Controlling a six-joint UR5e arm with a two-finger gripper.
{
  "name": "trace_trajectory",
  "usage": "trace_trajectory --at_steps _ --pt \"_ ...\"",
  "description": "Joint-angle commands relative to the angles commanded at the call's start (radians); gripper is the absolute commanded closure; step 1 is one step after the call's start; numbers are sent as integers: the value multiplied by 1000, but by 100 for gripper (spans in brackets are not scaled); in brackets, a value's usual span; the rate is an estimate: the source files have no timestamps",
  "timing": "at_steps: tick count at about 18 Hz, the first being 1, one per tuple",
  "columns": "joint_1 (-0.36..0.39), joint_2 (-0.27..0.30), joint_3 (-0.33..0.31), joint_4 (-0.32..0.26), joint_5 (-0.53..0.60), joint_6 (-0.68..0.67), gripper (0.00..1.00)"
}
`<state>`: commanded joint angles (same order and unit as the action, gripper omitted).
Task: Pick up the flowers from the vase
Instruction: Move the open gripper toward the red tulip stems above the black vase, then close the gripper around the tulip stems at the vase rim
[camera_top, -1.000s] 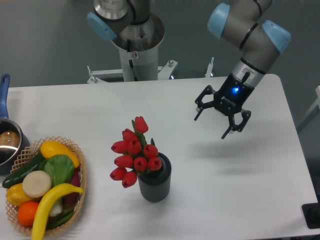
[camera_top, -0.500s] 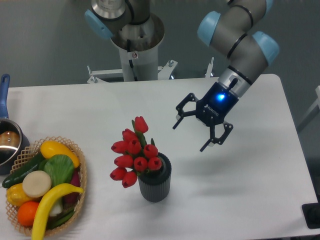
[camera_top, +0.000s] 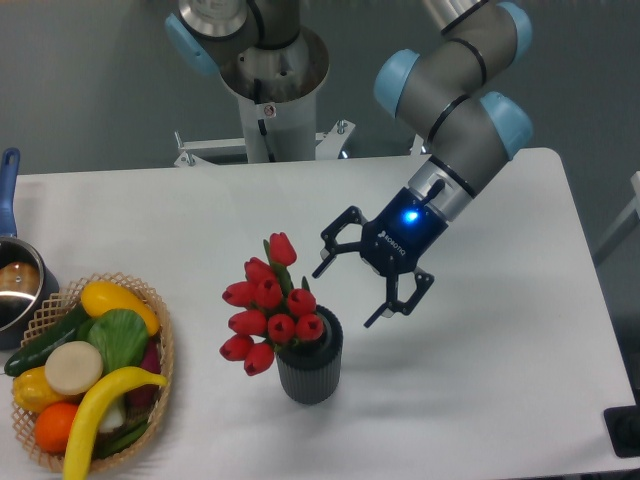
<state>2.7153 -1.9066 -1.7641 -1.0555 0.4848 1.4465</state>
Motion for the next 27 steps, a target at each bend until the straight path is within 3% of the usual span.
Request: trace_trajectory --at_steps 5,9,11,12,14,19,21,27 --pt "-34 -14 3 15 -6 -2 0" --pt "-45 -34 9 25 -75 0 0" --pt "-46 -35 11 55 -74 2 3" --pt "-46 -35 11 78 -66 3 10" --pt "-48 -35 11 109 -51 6 36" --pt "-48 -35 9 124 -23 11 91" --pt "-51 -34 11 123 29 12 100" --pt "-65 -32 9 121 60 0 100"
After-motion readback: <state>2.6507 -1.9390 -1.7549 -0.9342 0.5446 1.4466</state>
